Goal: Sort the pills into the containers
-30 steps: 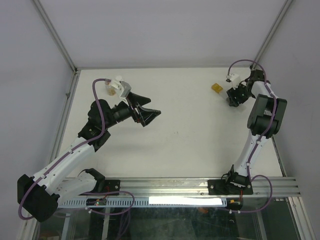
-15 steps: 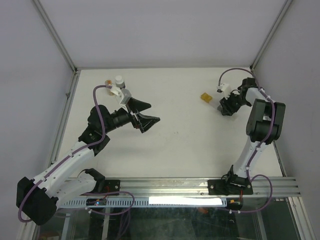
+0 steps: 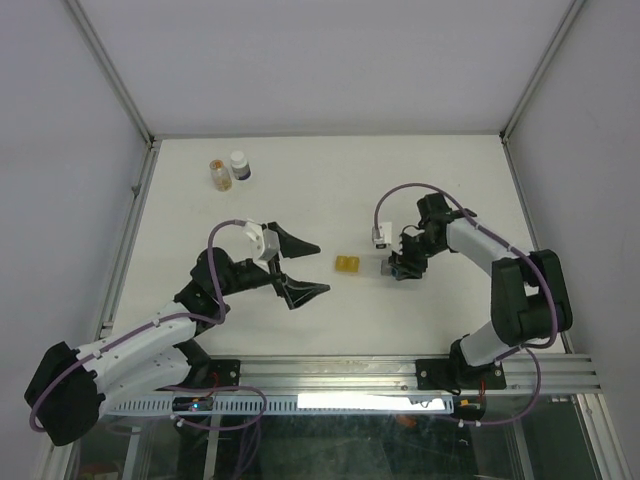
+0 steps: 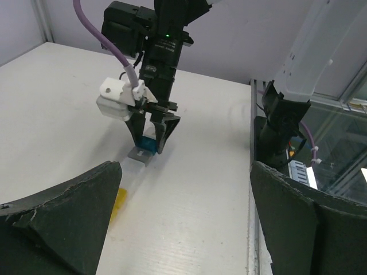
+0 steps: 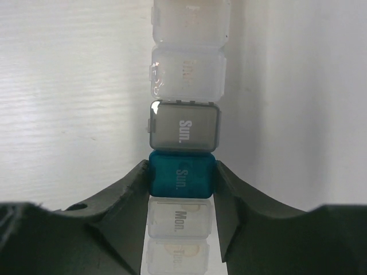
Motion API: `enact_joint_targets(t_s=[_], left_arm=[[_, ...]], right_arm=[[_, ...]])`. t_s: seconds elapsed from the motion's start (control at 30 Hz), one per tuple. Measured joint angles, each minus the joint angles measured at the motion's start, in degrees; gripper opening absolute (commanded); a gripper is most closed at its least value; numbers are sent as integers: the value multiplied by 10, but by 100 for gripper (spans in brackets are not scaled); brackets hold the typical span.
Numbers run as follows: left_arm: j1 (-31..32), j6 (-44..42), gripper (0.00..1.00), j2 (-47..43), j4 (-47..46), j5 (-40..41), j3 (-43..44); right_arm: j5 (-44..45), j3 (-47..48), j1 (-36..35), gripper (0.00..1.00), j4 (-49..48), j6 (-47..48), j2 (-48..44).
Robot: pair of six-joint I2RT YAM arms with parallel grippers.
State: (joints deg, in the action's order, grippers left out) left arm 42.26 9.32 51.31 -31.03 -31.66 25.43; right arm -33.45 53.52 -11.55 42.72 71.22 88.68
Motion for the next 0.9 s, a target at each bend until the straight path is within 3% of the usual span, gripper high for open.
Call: enact_joint_targets(t_s=[0.2,0.33,0.53,0.9], left_arm=[[28,-40,99,-1,-55,4,-63],[55,-89,99,1,-100,18,-107],[80,-169,99,56,-162,44,-145],[92,-273,99,209,-203,45,-119]], right_arm=[[14,-70,-90,49,-22,5,-33],[28,-101,-142,60,-45,1,-58],[37,-108,-152,82,-69,-23,-64],[-2,-99,-149,88,-56,-49,-162]])
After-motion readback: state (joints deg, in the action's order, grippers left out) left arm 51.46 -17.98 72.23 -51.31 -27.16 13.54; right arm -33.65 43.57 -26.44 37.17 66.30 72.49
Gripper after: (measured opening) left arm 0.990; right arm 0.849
